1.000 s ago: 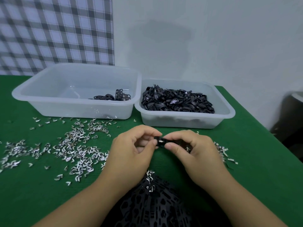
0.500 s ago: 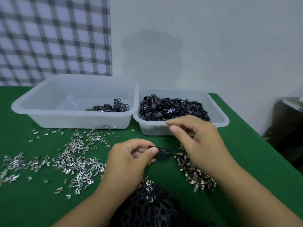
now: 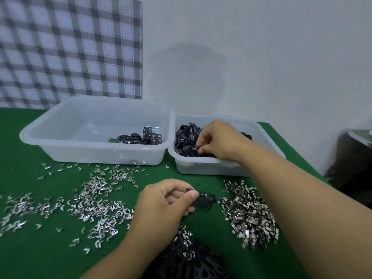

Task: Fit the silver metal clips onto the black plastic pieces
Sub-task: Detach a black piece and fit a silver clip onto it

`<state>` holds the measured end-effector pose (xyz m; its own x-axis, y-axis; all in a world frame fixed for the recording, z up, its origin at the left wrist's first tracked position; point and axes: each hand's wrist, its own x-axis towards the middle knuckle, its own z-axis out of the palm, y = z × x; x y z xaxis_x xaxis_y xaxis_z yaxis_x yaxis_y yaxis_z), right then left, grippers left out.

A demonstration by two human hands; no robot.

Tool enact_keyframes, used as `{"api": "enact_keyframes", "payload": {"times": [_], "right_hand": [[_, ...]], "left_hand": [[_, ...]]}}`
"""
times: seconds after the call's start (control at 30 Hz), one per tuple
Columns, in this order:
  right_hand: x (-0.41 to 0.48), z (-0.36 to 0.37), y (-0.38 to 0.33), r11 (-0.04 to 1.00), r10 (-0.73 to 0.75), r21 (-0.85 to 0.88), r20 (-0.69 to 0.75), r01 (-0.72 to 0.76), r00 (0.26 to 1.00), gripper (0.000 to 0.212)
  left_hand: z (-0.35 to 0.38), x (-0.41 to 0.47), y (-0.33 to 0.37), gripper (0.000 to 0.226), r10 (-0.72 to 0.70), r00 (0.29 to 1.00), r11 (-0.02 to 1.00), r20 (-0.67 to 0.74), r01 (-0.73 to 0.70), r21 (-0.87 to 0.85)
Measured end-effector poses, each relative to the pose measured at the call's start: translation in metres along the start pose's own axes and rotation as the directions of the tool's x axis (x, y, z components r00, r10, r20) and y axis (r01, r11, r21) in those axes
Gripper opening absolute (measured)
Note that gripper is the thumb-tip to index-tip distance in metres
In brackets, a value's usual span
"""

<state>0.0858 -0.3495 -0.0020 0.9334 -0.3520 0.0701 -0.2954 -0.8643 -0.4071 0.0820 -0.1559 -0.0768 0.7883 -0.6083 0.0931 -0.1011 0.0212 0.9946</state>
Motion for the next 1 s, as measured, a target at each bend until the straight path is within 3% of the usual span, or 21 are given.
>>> {"api": "enact_keyframes", "payload": {"times": [0.1, 0.2, 0.33, 0.4, 0.5, 0.57, 1.0], "right_hand": [[-0.004, 0.000, 0.002, 1.000, -0.008, 0.004, -0.039, 0.008, 0.999, 0.011], [-0.018, -0.003, 0.004, 0.998, 0.016, 0.069, -0.209, -0.002, 0.978, 0.013], [-0.066, 0.000, -0.007, 0.909, 0.091, 0.401, -0.453, 0.112, 0.887, 0.012], [-0.095, 0.011, -0.012, 0.816, 0.122, 0.562, -0.398, 0.136, 0.909, 0.011], [-0.127, 0.032, -0.012, 0.620, 0.180, 0.782, -0.219, 0.062, 0.959, 0.012], [-0.133, 0.042, -0.007, 0.530, 0.206, 0.848, -0.161, 0.029, 0.965, 0.014], [-0.131, 0.046, -0.001, 0.551, 0.186, 0.834, -0.092, -0.026, 0.978, 0.024]], "left_hand": [[0.000, 0.001, 0.000, 0.012, 0.003, 1.000, 1.000, -0.007, -0.004, -0.024], [-0.001, 0.001, -0.001, 0.012, 0.034, 0.999, 0.999, -0.004, -0.034, -0.017], [-0.001, 0.002, -0.003, 0.012, 0.051, 0.999, 0.998, -0.015, -0.051, -0.020], [-0.001, 0.002, -0.004, 0.012, 0.050, 0.999, 0.998, -0.021, -0.050, -0.039], [0.000, 0.001, -0.004, 0.011, 0.052, 0.998, 0.998, -0.019, -0.053, -0.045], [0.000, 0.002, -0.005, 0.010, 0.055, 0.998, 0.998, -0.022, -0.056, -0.040], [0.001, 0.002, -0.005, 0.010, 0.091, 0.996, 0.996, -0.009, -0.091, -0.003]]}}
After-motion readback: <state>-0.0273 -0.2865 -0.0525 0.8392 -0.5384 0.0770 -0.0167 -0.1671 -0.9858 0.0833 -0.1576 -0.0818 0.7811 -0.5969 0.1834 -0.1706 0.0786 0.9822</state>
